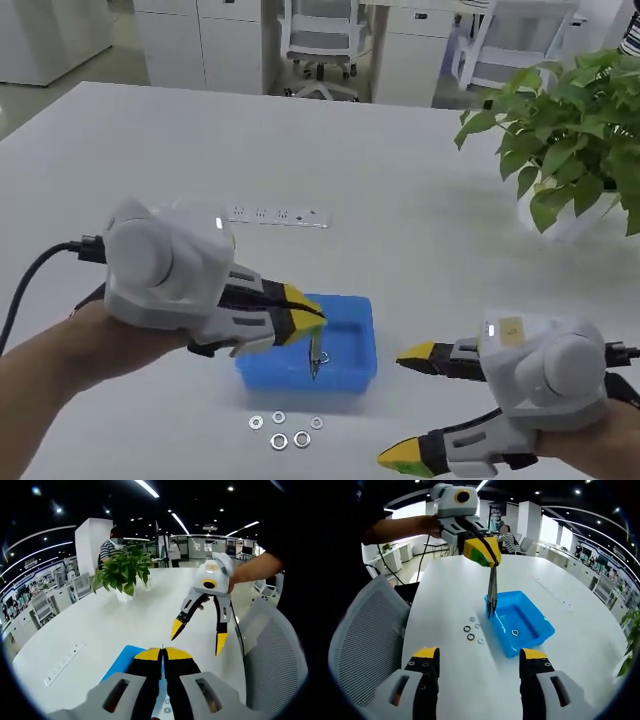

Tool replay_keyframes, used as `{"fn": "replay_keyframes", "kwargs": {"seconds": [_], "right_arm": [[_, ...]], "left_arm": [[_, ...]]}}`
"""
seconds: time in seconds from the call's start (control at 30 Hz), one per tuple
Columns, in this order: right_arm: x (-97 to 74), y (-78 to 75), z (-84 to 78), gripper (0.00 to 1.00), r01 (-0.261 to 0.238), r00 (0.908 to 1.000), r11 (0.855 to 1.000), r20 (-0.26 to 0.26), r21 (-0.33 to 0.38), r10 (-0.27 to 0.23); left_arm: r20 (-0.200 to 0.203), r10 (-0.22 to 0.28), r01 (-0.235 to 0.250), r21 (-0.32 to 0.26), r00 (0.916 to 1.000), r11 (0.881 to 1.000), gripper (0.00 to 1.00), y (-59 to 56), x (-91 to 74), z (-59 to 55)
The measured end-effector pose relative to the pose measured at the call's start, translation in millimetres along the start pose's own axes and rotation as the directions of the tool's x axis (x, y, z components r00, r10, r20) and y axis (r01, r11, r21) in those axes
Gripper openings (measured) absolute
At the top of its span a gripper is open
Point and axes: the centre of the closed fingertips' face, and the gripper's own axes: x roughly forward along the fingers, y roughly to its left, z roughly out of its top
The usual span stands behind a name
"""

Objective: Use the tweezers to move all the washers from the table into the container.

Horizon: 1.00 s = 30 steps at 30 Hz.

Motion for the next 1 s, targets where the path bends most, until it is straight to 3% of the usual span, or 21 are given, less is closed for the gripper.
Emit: {"fn": "replay_keyframes", "kwargs": {"seconds": [0.47,1.0], "right_arm": [[0.8,1.7,-3.2,0.67,-0.003,1.0000,1.000,-0.001,0.003,0.003],[4.7,5.8,-12.8,0.67,-0.014,0.9998,1.000,-0.016,0.018,0.014]], "left_arm": [[0.009,-0.026,0.025,0.009,0.9996,1.000,0.05,-9.3,14.3,-16.4],[-0.018,-0.054,0.054,-0.008,0.9984,0.998,0.05,-12.6,27.7,-39.7]]}}
